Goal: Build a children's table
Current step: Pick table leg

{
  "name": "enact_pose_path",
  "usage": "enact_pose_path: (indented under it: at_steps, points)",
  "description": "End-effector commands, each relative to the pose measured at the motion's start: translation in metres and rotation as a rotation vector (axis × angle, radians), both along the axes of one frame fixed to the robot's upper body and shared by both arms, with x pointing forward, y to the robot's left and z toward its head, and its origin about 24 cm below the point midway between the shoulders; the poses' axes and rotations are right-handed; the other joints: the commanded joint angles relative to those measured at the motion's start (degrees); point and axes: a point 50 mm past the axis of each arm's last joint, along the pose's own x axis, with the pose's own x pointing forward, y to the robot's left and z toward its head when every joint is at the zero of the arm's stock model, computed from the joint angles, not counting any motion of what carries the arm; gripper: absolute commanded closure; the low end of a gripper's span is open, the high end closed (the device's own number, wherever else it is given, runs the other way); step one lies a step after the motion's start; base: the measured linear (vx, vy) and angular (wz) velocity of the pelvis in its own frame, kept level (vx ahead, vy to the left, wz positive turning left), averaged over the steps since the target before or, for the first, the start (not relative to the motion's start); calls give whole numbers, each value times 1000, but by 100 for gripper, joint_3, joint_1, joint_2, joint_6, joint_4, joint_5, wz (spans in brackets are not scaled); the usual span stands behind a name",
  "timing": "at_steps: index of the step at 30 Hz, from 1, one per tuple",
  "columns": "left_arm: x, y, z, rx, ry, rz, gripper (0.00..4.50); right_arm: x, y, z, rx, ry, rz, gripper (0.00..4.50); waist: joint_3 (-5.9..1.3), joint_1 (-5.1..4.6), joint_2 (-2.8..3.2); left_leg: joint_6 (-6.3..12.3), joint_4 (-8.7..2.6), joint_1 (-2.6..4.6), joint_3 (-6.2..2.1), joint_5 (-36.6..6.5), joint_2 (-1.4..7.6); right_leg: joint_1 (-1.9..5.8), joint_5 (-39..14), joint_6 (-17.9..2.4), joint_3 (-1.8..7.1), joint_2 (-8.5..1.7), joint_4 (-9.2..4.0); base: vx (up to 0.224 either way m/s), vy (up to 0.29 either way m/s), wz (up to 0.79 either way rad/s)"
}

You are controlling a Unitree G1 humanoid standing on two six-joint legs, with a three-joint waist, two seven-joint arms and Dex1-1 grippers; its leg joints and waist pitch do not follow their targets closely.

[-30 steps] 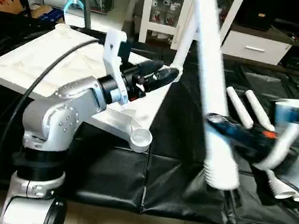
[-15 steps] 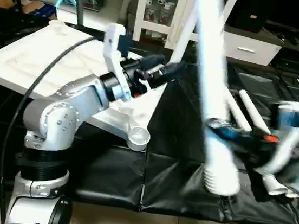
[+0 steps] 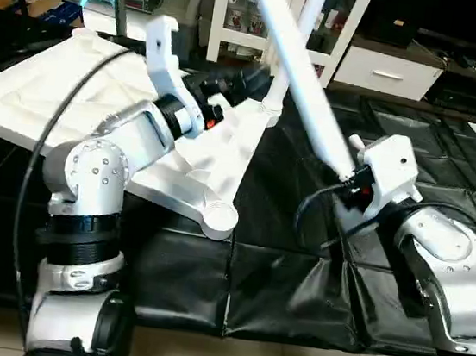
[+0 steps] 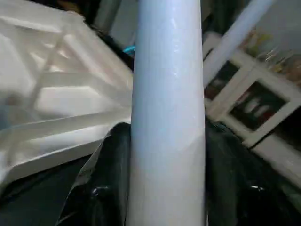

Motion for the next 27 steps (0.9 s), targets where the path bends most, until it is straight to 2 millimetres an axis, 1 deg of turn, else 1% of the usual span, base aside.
enact_pose_path:
  at_steps: [1,2,3,4,5,6,7,8,9,12,14,15,16,17,19,20,21,25,27]
  points:
    - [1,-5,8,-44,1,-18,0,-1,2,7,-88,-87,2,270,-420,-2,83,-66,-453,128,5,-1765,50,295,-1835,-554,124,-126,-305,0,0,0]
    - [1,-5,11,-72,-2,-26,0,-1,4,4,-121,-101,10,270,-426,10,81,-77,-442,126,14,-1704,49,293,-1786,-575,132,-137,-296,0,0,0]
    - [0,-7,17,-120,-11,-43,0,-1,6,0,-166,-116,15,270,-412,8,101,-82,-439,116,18,-1679,42,278,-1745,-600,140,-130,-285,0,0,0]
    - [0,-8,21,-154,-18,-55,0,-1,8,-4,-200,-133,23,270,-415,8,76,-69,-413,136,43,-1698,33,253,-1750,-625,148,-121,-287,0,0,0]
    - [-1,-10,25,-183,-25,-69,0,-2,9,-7,-238,-146,32,270,-413,13,76,-24,-400,159,56,-1745,32,237,-1801,-654,151,-117,-290,0,0,0]
    - [-1,-11,26,-196,-31,-78,0,-2,10,-8,-257,-149,36,270,-415,16,80,31,-402,157,55,-1735,36,251,-1775,-674,150,-107,-283,0,0,0]
    - [-2,-12,28,-205,-36,-84,0,-2,11,-10,-272,-151,40,270,-419,17,80,36,-401,146,51,-1686,40,261,-1713,-689,154,-105,-269,0,0,0]
    - [-2,-13,30,-213,-42,-90,0,-3,13,-12,-294,-160,50,270,-422,17,70,67,-406,126,54,-1548,41,286,-1550,-715,158,-103,-252,0,0,0]
    - [-3,-13,31,-217,-46,-94,0,-3,14,-13,-307,-165,56,270,-426,11,73,86,-413,106,44,-1438,46,313,-1419,-732,158,-96,-223,0,0,0]
    - [-4,-16,32,-221,-58,-99,0,-4,19,-15,-324,-206,54,270,-431,-1,83,126,-411,112,43,-1302,56,327,-1213,-800,162,-96,-197,0,0,0]
    - [-6,-17,33,-215,-65,-110,0,-3,20,-12,-313,-226,37,270,-423,-7,90,134,-414,132,49,-1387,54,317,-1278,-816,164,-86,-206,0,0,0]
    - [-6,-17,33,-214,-66,-112,0,-3,20,-12,-311,-230,34,270,-419,-8,89,127,-416,138,50,-1469,55,316,-1364,-800,163,-87,-217,0,0,0]
    - [-6,-17,33,-210,-65,-115,0,-2,21,-10,-312,-241,36,270,-421,-2,131,106,-422,143,42,-1520,57,319,-1413,-795,160,-90,-215,0,0,0]
    - [-6,-16,33,-211,-56,-114,0,-2,23,-9,-330,-270,40,270,-417,-16,123,67,-422,145,43,-1624,59,308,-1504,-755,156,-87,-235,0,0,0]
    - [-6,-16,32,-209,-50,-112,0,-2,23,-9,-341,-284,39,270,-409,-16,118,21,-422,154,43,-1743,49,295,-1658,-700,151,-78,-255,0,0,0]
    - [-6,-16,32,-208,-47,-112,0,-1,23,-9,-348,-285,39,270,-409,-12,145,10,-424,168,39,-1778,50,287,-1679,-692,151,-76,-257,0,0,0]
    - [-6,-16,32,-208,-47,-111,0,-1,23,-9,-350,-287,38,270,-406,-22,133,9,-429,163,32,-1873,48,290,-1756,-649,144,-68,-269,0,0,0]
    - [-6,-16,32,-214,-40,-111,0,1,19,-9,-402,-335,-2,270,-406,-29,134,-56,-429,153,25,-1936,41,286,-1832,-591,138,-68,-277,0,0,0]
    - [-6,-16,33,-216,-40,-113,0,1,19,-10,-401,-335,-6,270,-410,-35,127,-38,-424,150,25,-1960,32,288,-1890,-546,134,-62,-285,0,0,0]
